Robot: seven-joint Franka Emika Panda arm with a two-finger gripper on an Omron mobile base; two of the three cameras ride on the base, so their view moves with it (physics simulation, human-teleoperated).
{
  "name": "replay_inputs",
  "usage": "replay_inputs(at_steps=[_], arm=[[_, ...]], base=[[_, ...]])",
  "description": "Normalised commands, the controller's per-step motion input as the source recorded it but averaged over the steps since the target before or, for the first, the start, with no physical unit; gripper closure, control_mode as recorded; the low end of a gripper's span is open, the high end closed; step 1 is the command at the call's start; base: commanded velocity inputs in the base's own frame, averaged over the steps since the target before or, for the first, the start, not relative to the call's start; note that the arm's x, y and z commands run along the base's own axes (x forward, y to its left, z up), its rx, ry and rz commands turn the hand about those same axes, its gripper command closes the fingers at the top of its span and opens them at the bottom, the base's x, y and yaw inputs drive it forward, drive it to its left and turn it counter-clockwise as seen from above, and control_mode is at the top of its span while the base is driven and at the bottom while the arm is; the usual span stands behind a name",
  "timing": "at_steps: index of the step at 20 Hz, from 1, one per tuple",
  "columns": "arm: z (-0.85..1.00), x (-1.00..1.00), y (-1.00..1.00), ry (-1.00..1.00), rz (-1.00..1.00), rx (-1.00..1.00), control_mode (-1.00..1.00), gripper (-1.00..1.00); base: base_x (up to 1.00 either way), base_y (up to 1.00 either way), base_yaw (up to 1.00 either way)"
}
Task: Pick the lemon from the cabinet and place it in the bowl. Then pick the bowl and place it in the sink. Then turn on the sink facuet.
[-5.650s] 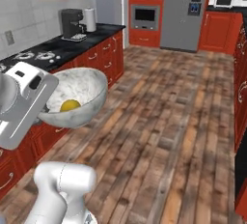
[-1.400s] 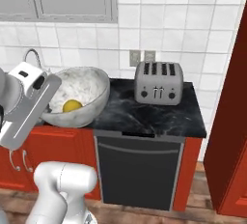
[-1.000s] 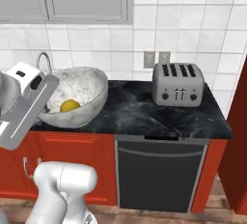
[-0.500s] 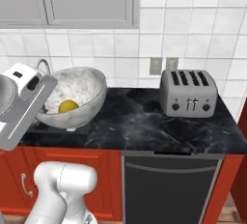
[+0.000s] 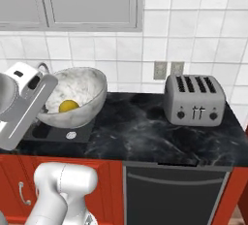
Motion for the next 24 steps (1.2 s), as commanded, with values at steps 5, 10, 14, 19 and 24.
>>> replay_inputs(at_steps=[5, 10, 14, 19, 24], arm=[[0.00, 0.00, 0.00, 0.00, 0.00, 0.00, 1.00, 1.00], [0.00, 0.00, 0.00, 0.00, 0.00, 0.00, 1.00, 1.00], [0.00, 0.00, 0.00, 0.00, 0.00, 0.00, 1.00, 1.00], [0.00, 0.00, 0.00, 0.00, 0.00, 0.00, 1.00, 1.00], [0.00, 0.00, 0.00, 0.00, 0.00, 0.00, 1.00, 1.00]], base=[[0.12, 0.35, 0.07], [0.17, 0.27, 0.10], [0.73, 0.12, 0.08], [0.55, 0.01, 0.13], [0.08, 0.01, 0.16]])
